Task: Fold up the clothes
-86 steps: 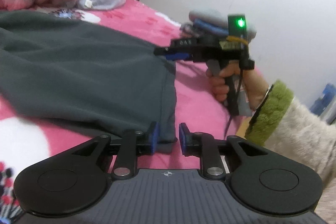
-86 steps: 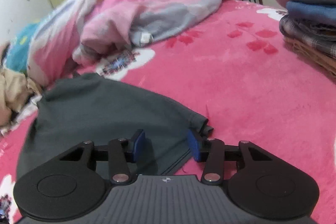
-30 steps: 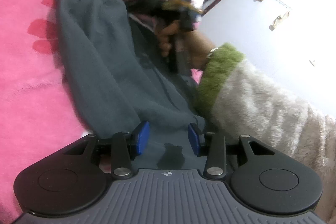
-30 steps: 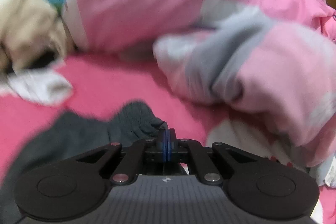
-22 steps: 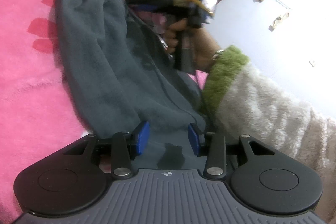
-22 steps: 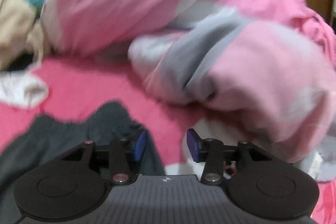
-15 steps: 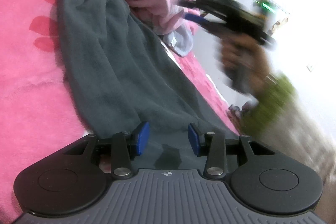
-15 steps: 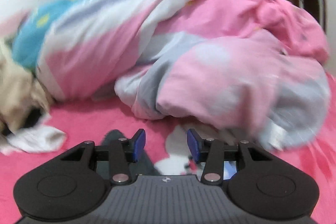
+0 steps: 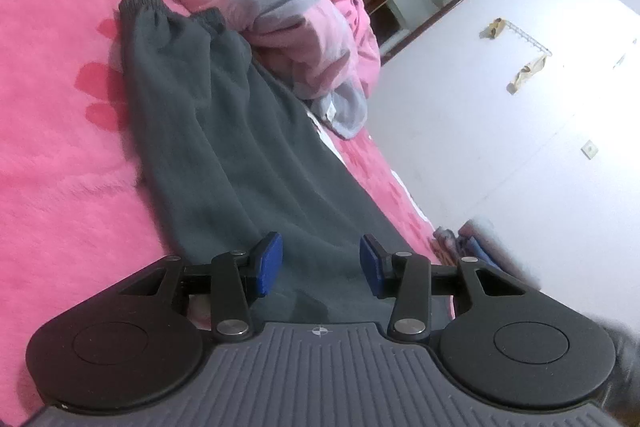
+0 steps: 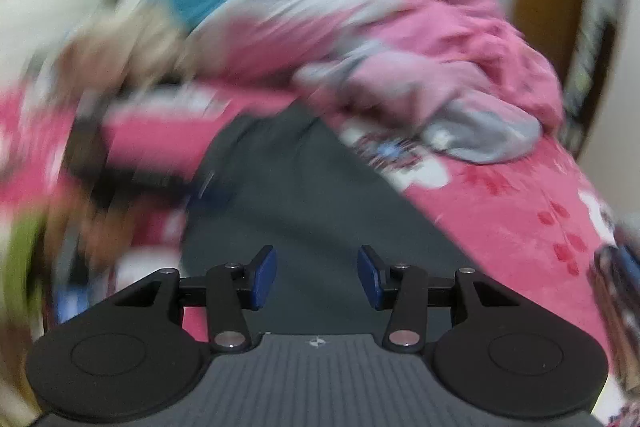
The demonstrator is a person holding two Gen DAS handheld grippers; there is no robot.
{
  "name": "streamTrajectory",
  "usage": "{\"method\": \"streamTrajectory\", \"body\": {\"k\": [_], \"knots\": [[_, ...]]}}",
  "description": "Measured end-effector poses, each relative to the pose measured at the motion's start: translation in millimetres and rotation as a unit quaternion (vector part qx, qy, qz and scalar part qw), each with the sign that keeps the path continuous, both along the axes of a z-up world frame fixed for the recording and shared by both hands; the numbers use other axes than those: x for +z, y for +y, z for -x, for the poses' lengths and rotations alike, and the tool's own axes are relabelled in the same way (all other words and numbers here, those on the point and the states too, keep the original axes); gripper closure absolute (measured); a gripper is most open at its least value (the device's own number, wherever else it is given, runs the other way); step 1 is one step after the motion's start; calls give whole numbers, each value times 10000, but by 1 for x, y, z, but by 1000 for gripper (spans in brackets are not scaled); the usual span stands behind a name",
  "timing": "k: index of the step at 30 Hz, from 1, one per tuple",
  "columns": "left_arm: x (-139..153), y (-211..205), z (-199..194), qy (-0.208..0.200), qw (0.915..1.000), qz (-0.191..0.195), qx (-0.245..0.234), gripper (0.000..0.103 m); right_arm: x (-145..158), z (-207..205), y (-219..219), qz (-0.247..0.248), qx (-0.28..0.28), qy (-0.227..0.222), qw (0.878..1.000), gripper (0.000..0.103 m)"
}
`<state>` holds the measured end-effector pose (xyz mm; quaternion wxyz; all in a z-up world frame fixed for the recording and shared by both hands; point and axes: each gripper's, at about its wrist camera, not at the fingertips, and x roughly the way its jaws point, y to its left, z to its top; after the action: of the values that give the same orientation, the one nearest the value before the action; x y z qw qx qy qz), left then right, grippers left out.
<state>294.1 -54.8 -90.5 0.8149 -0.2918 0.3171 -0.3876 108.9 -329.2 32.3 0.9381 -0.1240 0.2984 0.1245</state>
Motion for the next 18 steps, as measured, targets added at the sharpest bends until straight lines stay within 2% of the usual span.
{"method": "streamTrajectory", "body": {"k": [2,5,7,9,11,12,14,15,16,18], "knots": [[7,3,6,-162,9998,-112,68,60,-26,11,23,611,359,39,9975,55],[28,6,25,-606,9973,-403,60,60,-62,24,52,1485,801,53,9856,55],[42,1,46,-1102,9900,-862,-172,60,-80,25,58,1890,917,33,9777,55],[50,-9,72,-1673,9729,-1507,-534,60,-87,27,54,1892,968,-28,9772,55],[49,-20,97,-2094,9499,-2109,-967,60,-89,29,50,1844,1002,-65,9777,55],[46,-25,109,-2280,9371,-2399,-1112,60,-88,29,48,1787,995,-71,9788,58],[41,-30,126,-2446,9211,-2738,-1295,60,-88,25,44,1684,993,-54,9807,65],[38,-33,134,-2526,9126,-2903,-1385,60,-86,23,42,1625,967,-60,9819,77],[36,-35,140,-2545,9086,-2979,-1448,60,-86,25,39,1549,931,-75,9835,93],[33,-41,147,-2626,8995,-3152,-1506,60,-79,24,30,1181,840,-140,9893,98]]}}
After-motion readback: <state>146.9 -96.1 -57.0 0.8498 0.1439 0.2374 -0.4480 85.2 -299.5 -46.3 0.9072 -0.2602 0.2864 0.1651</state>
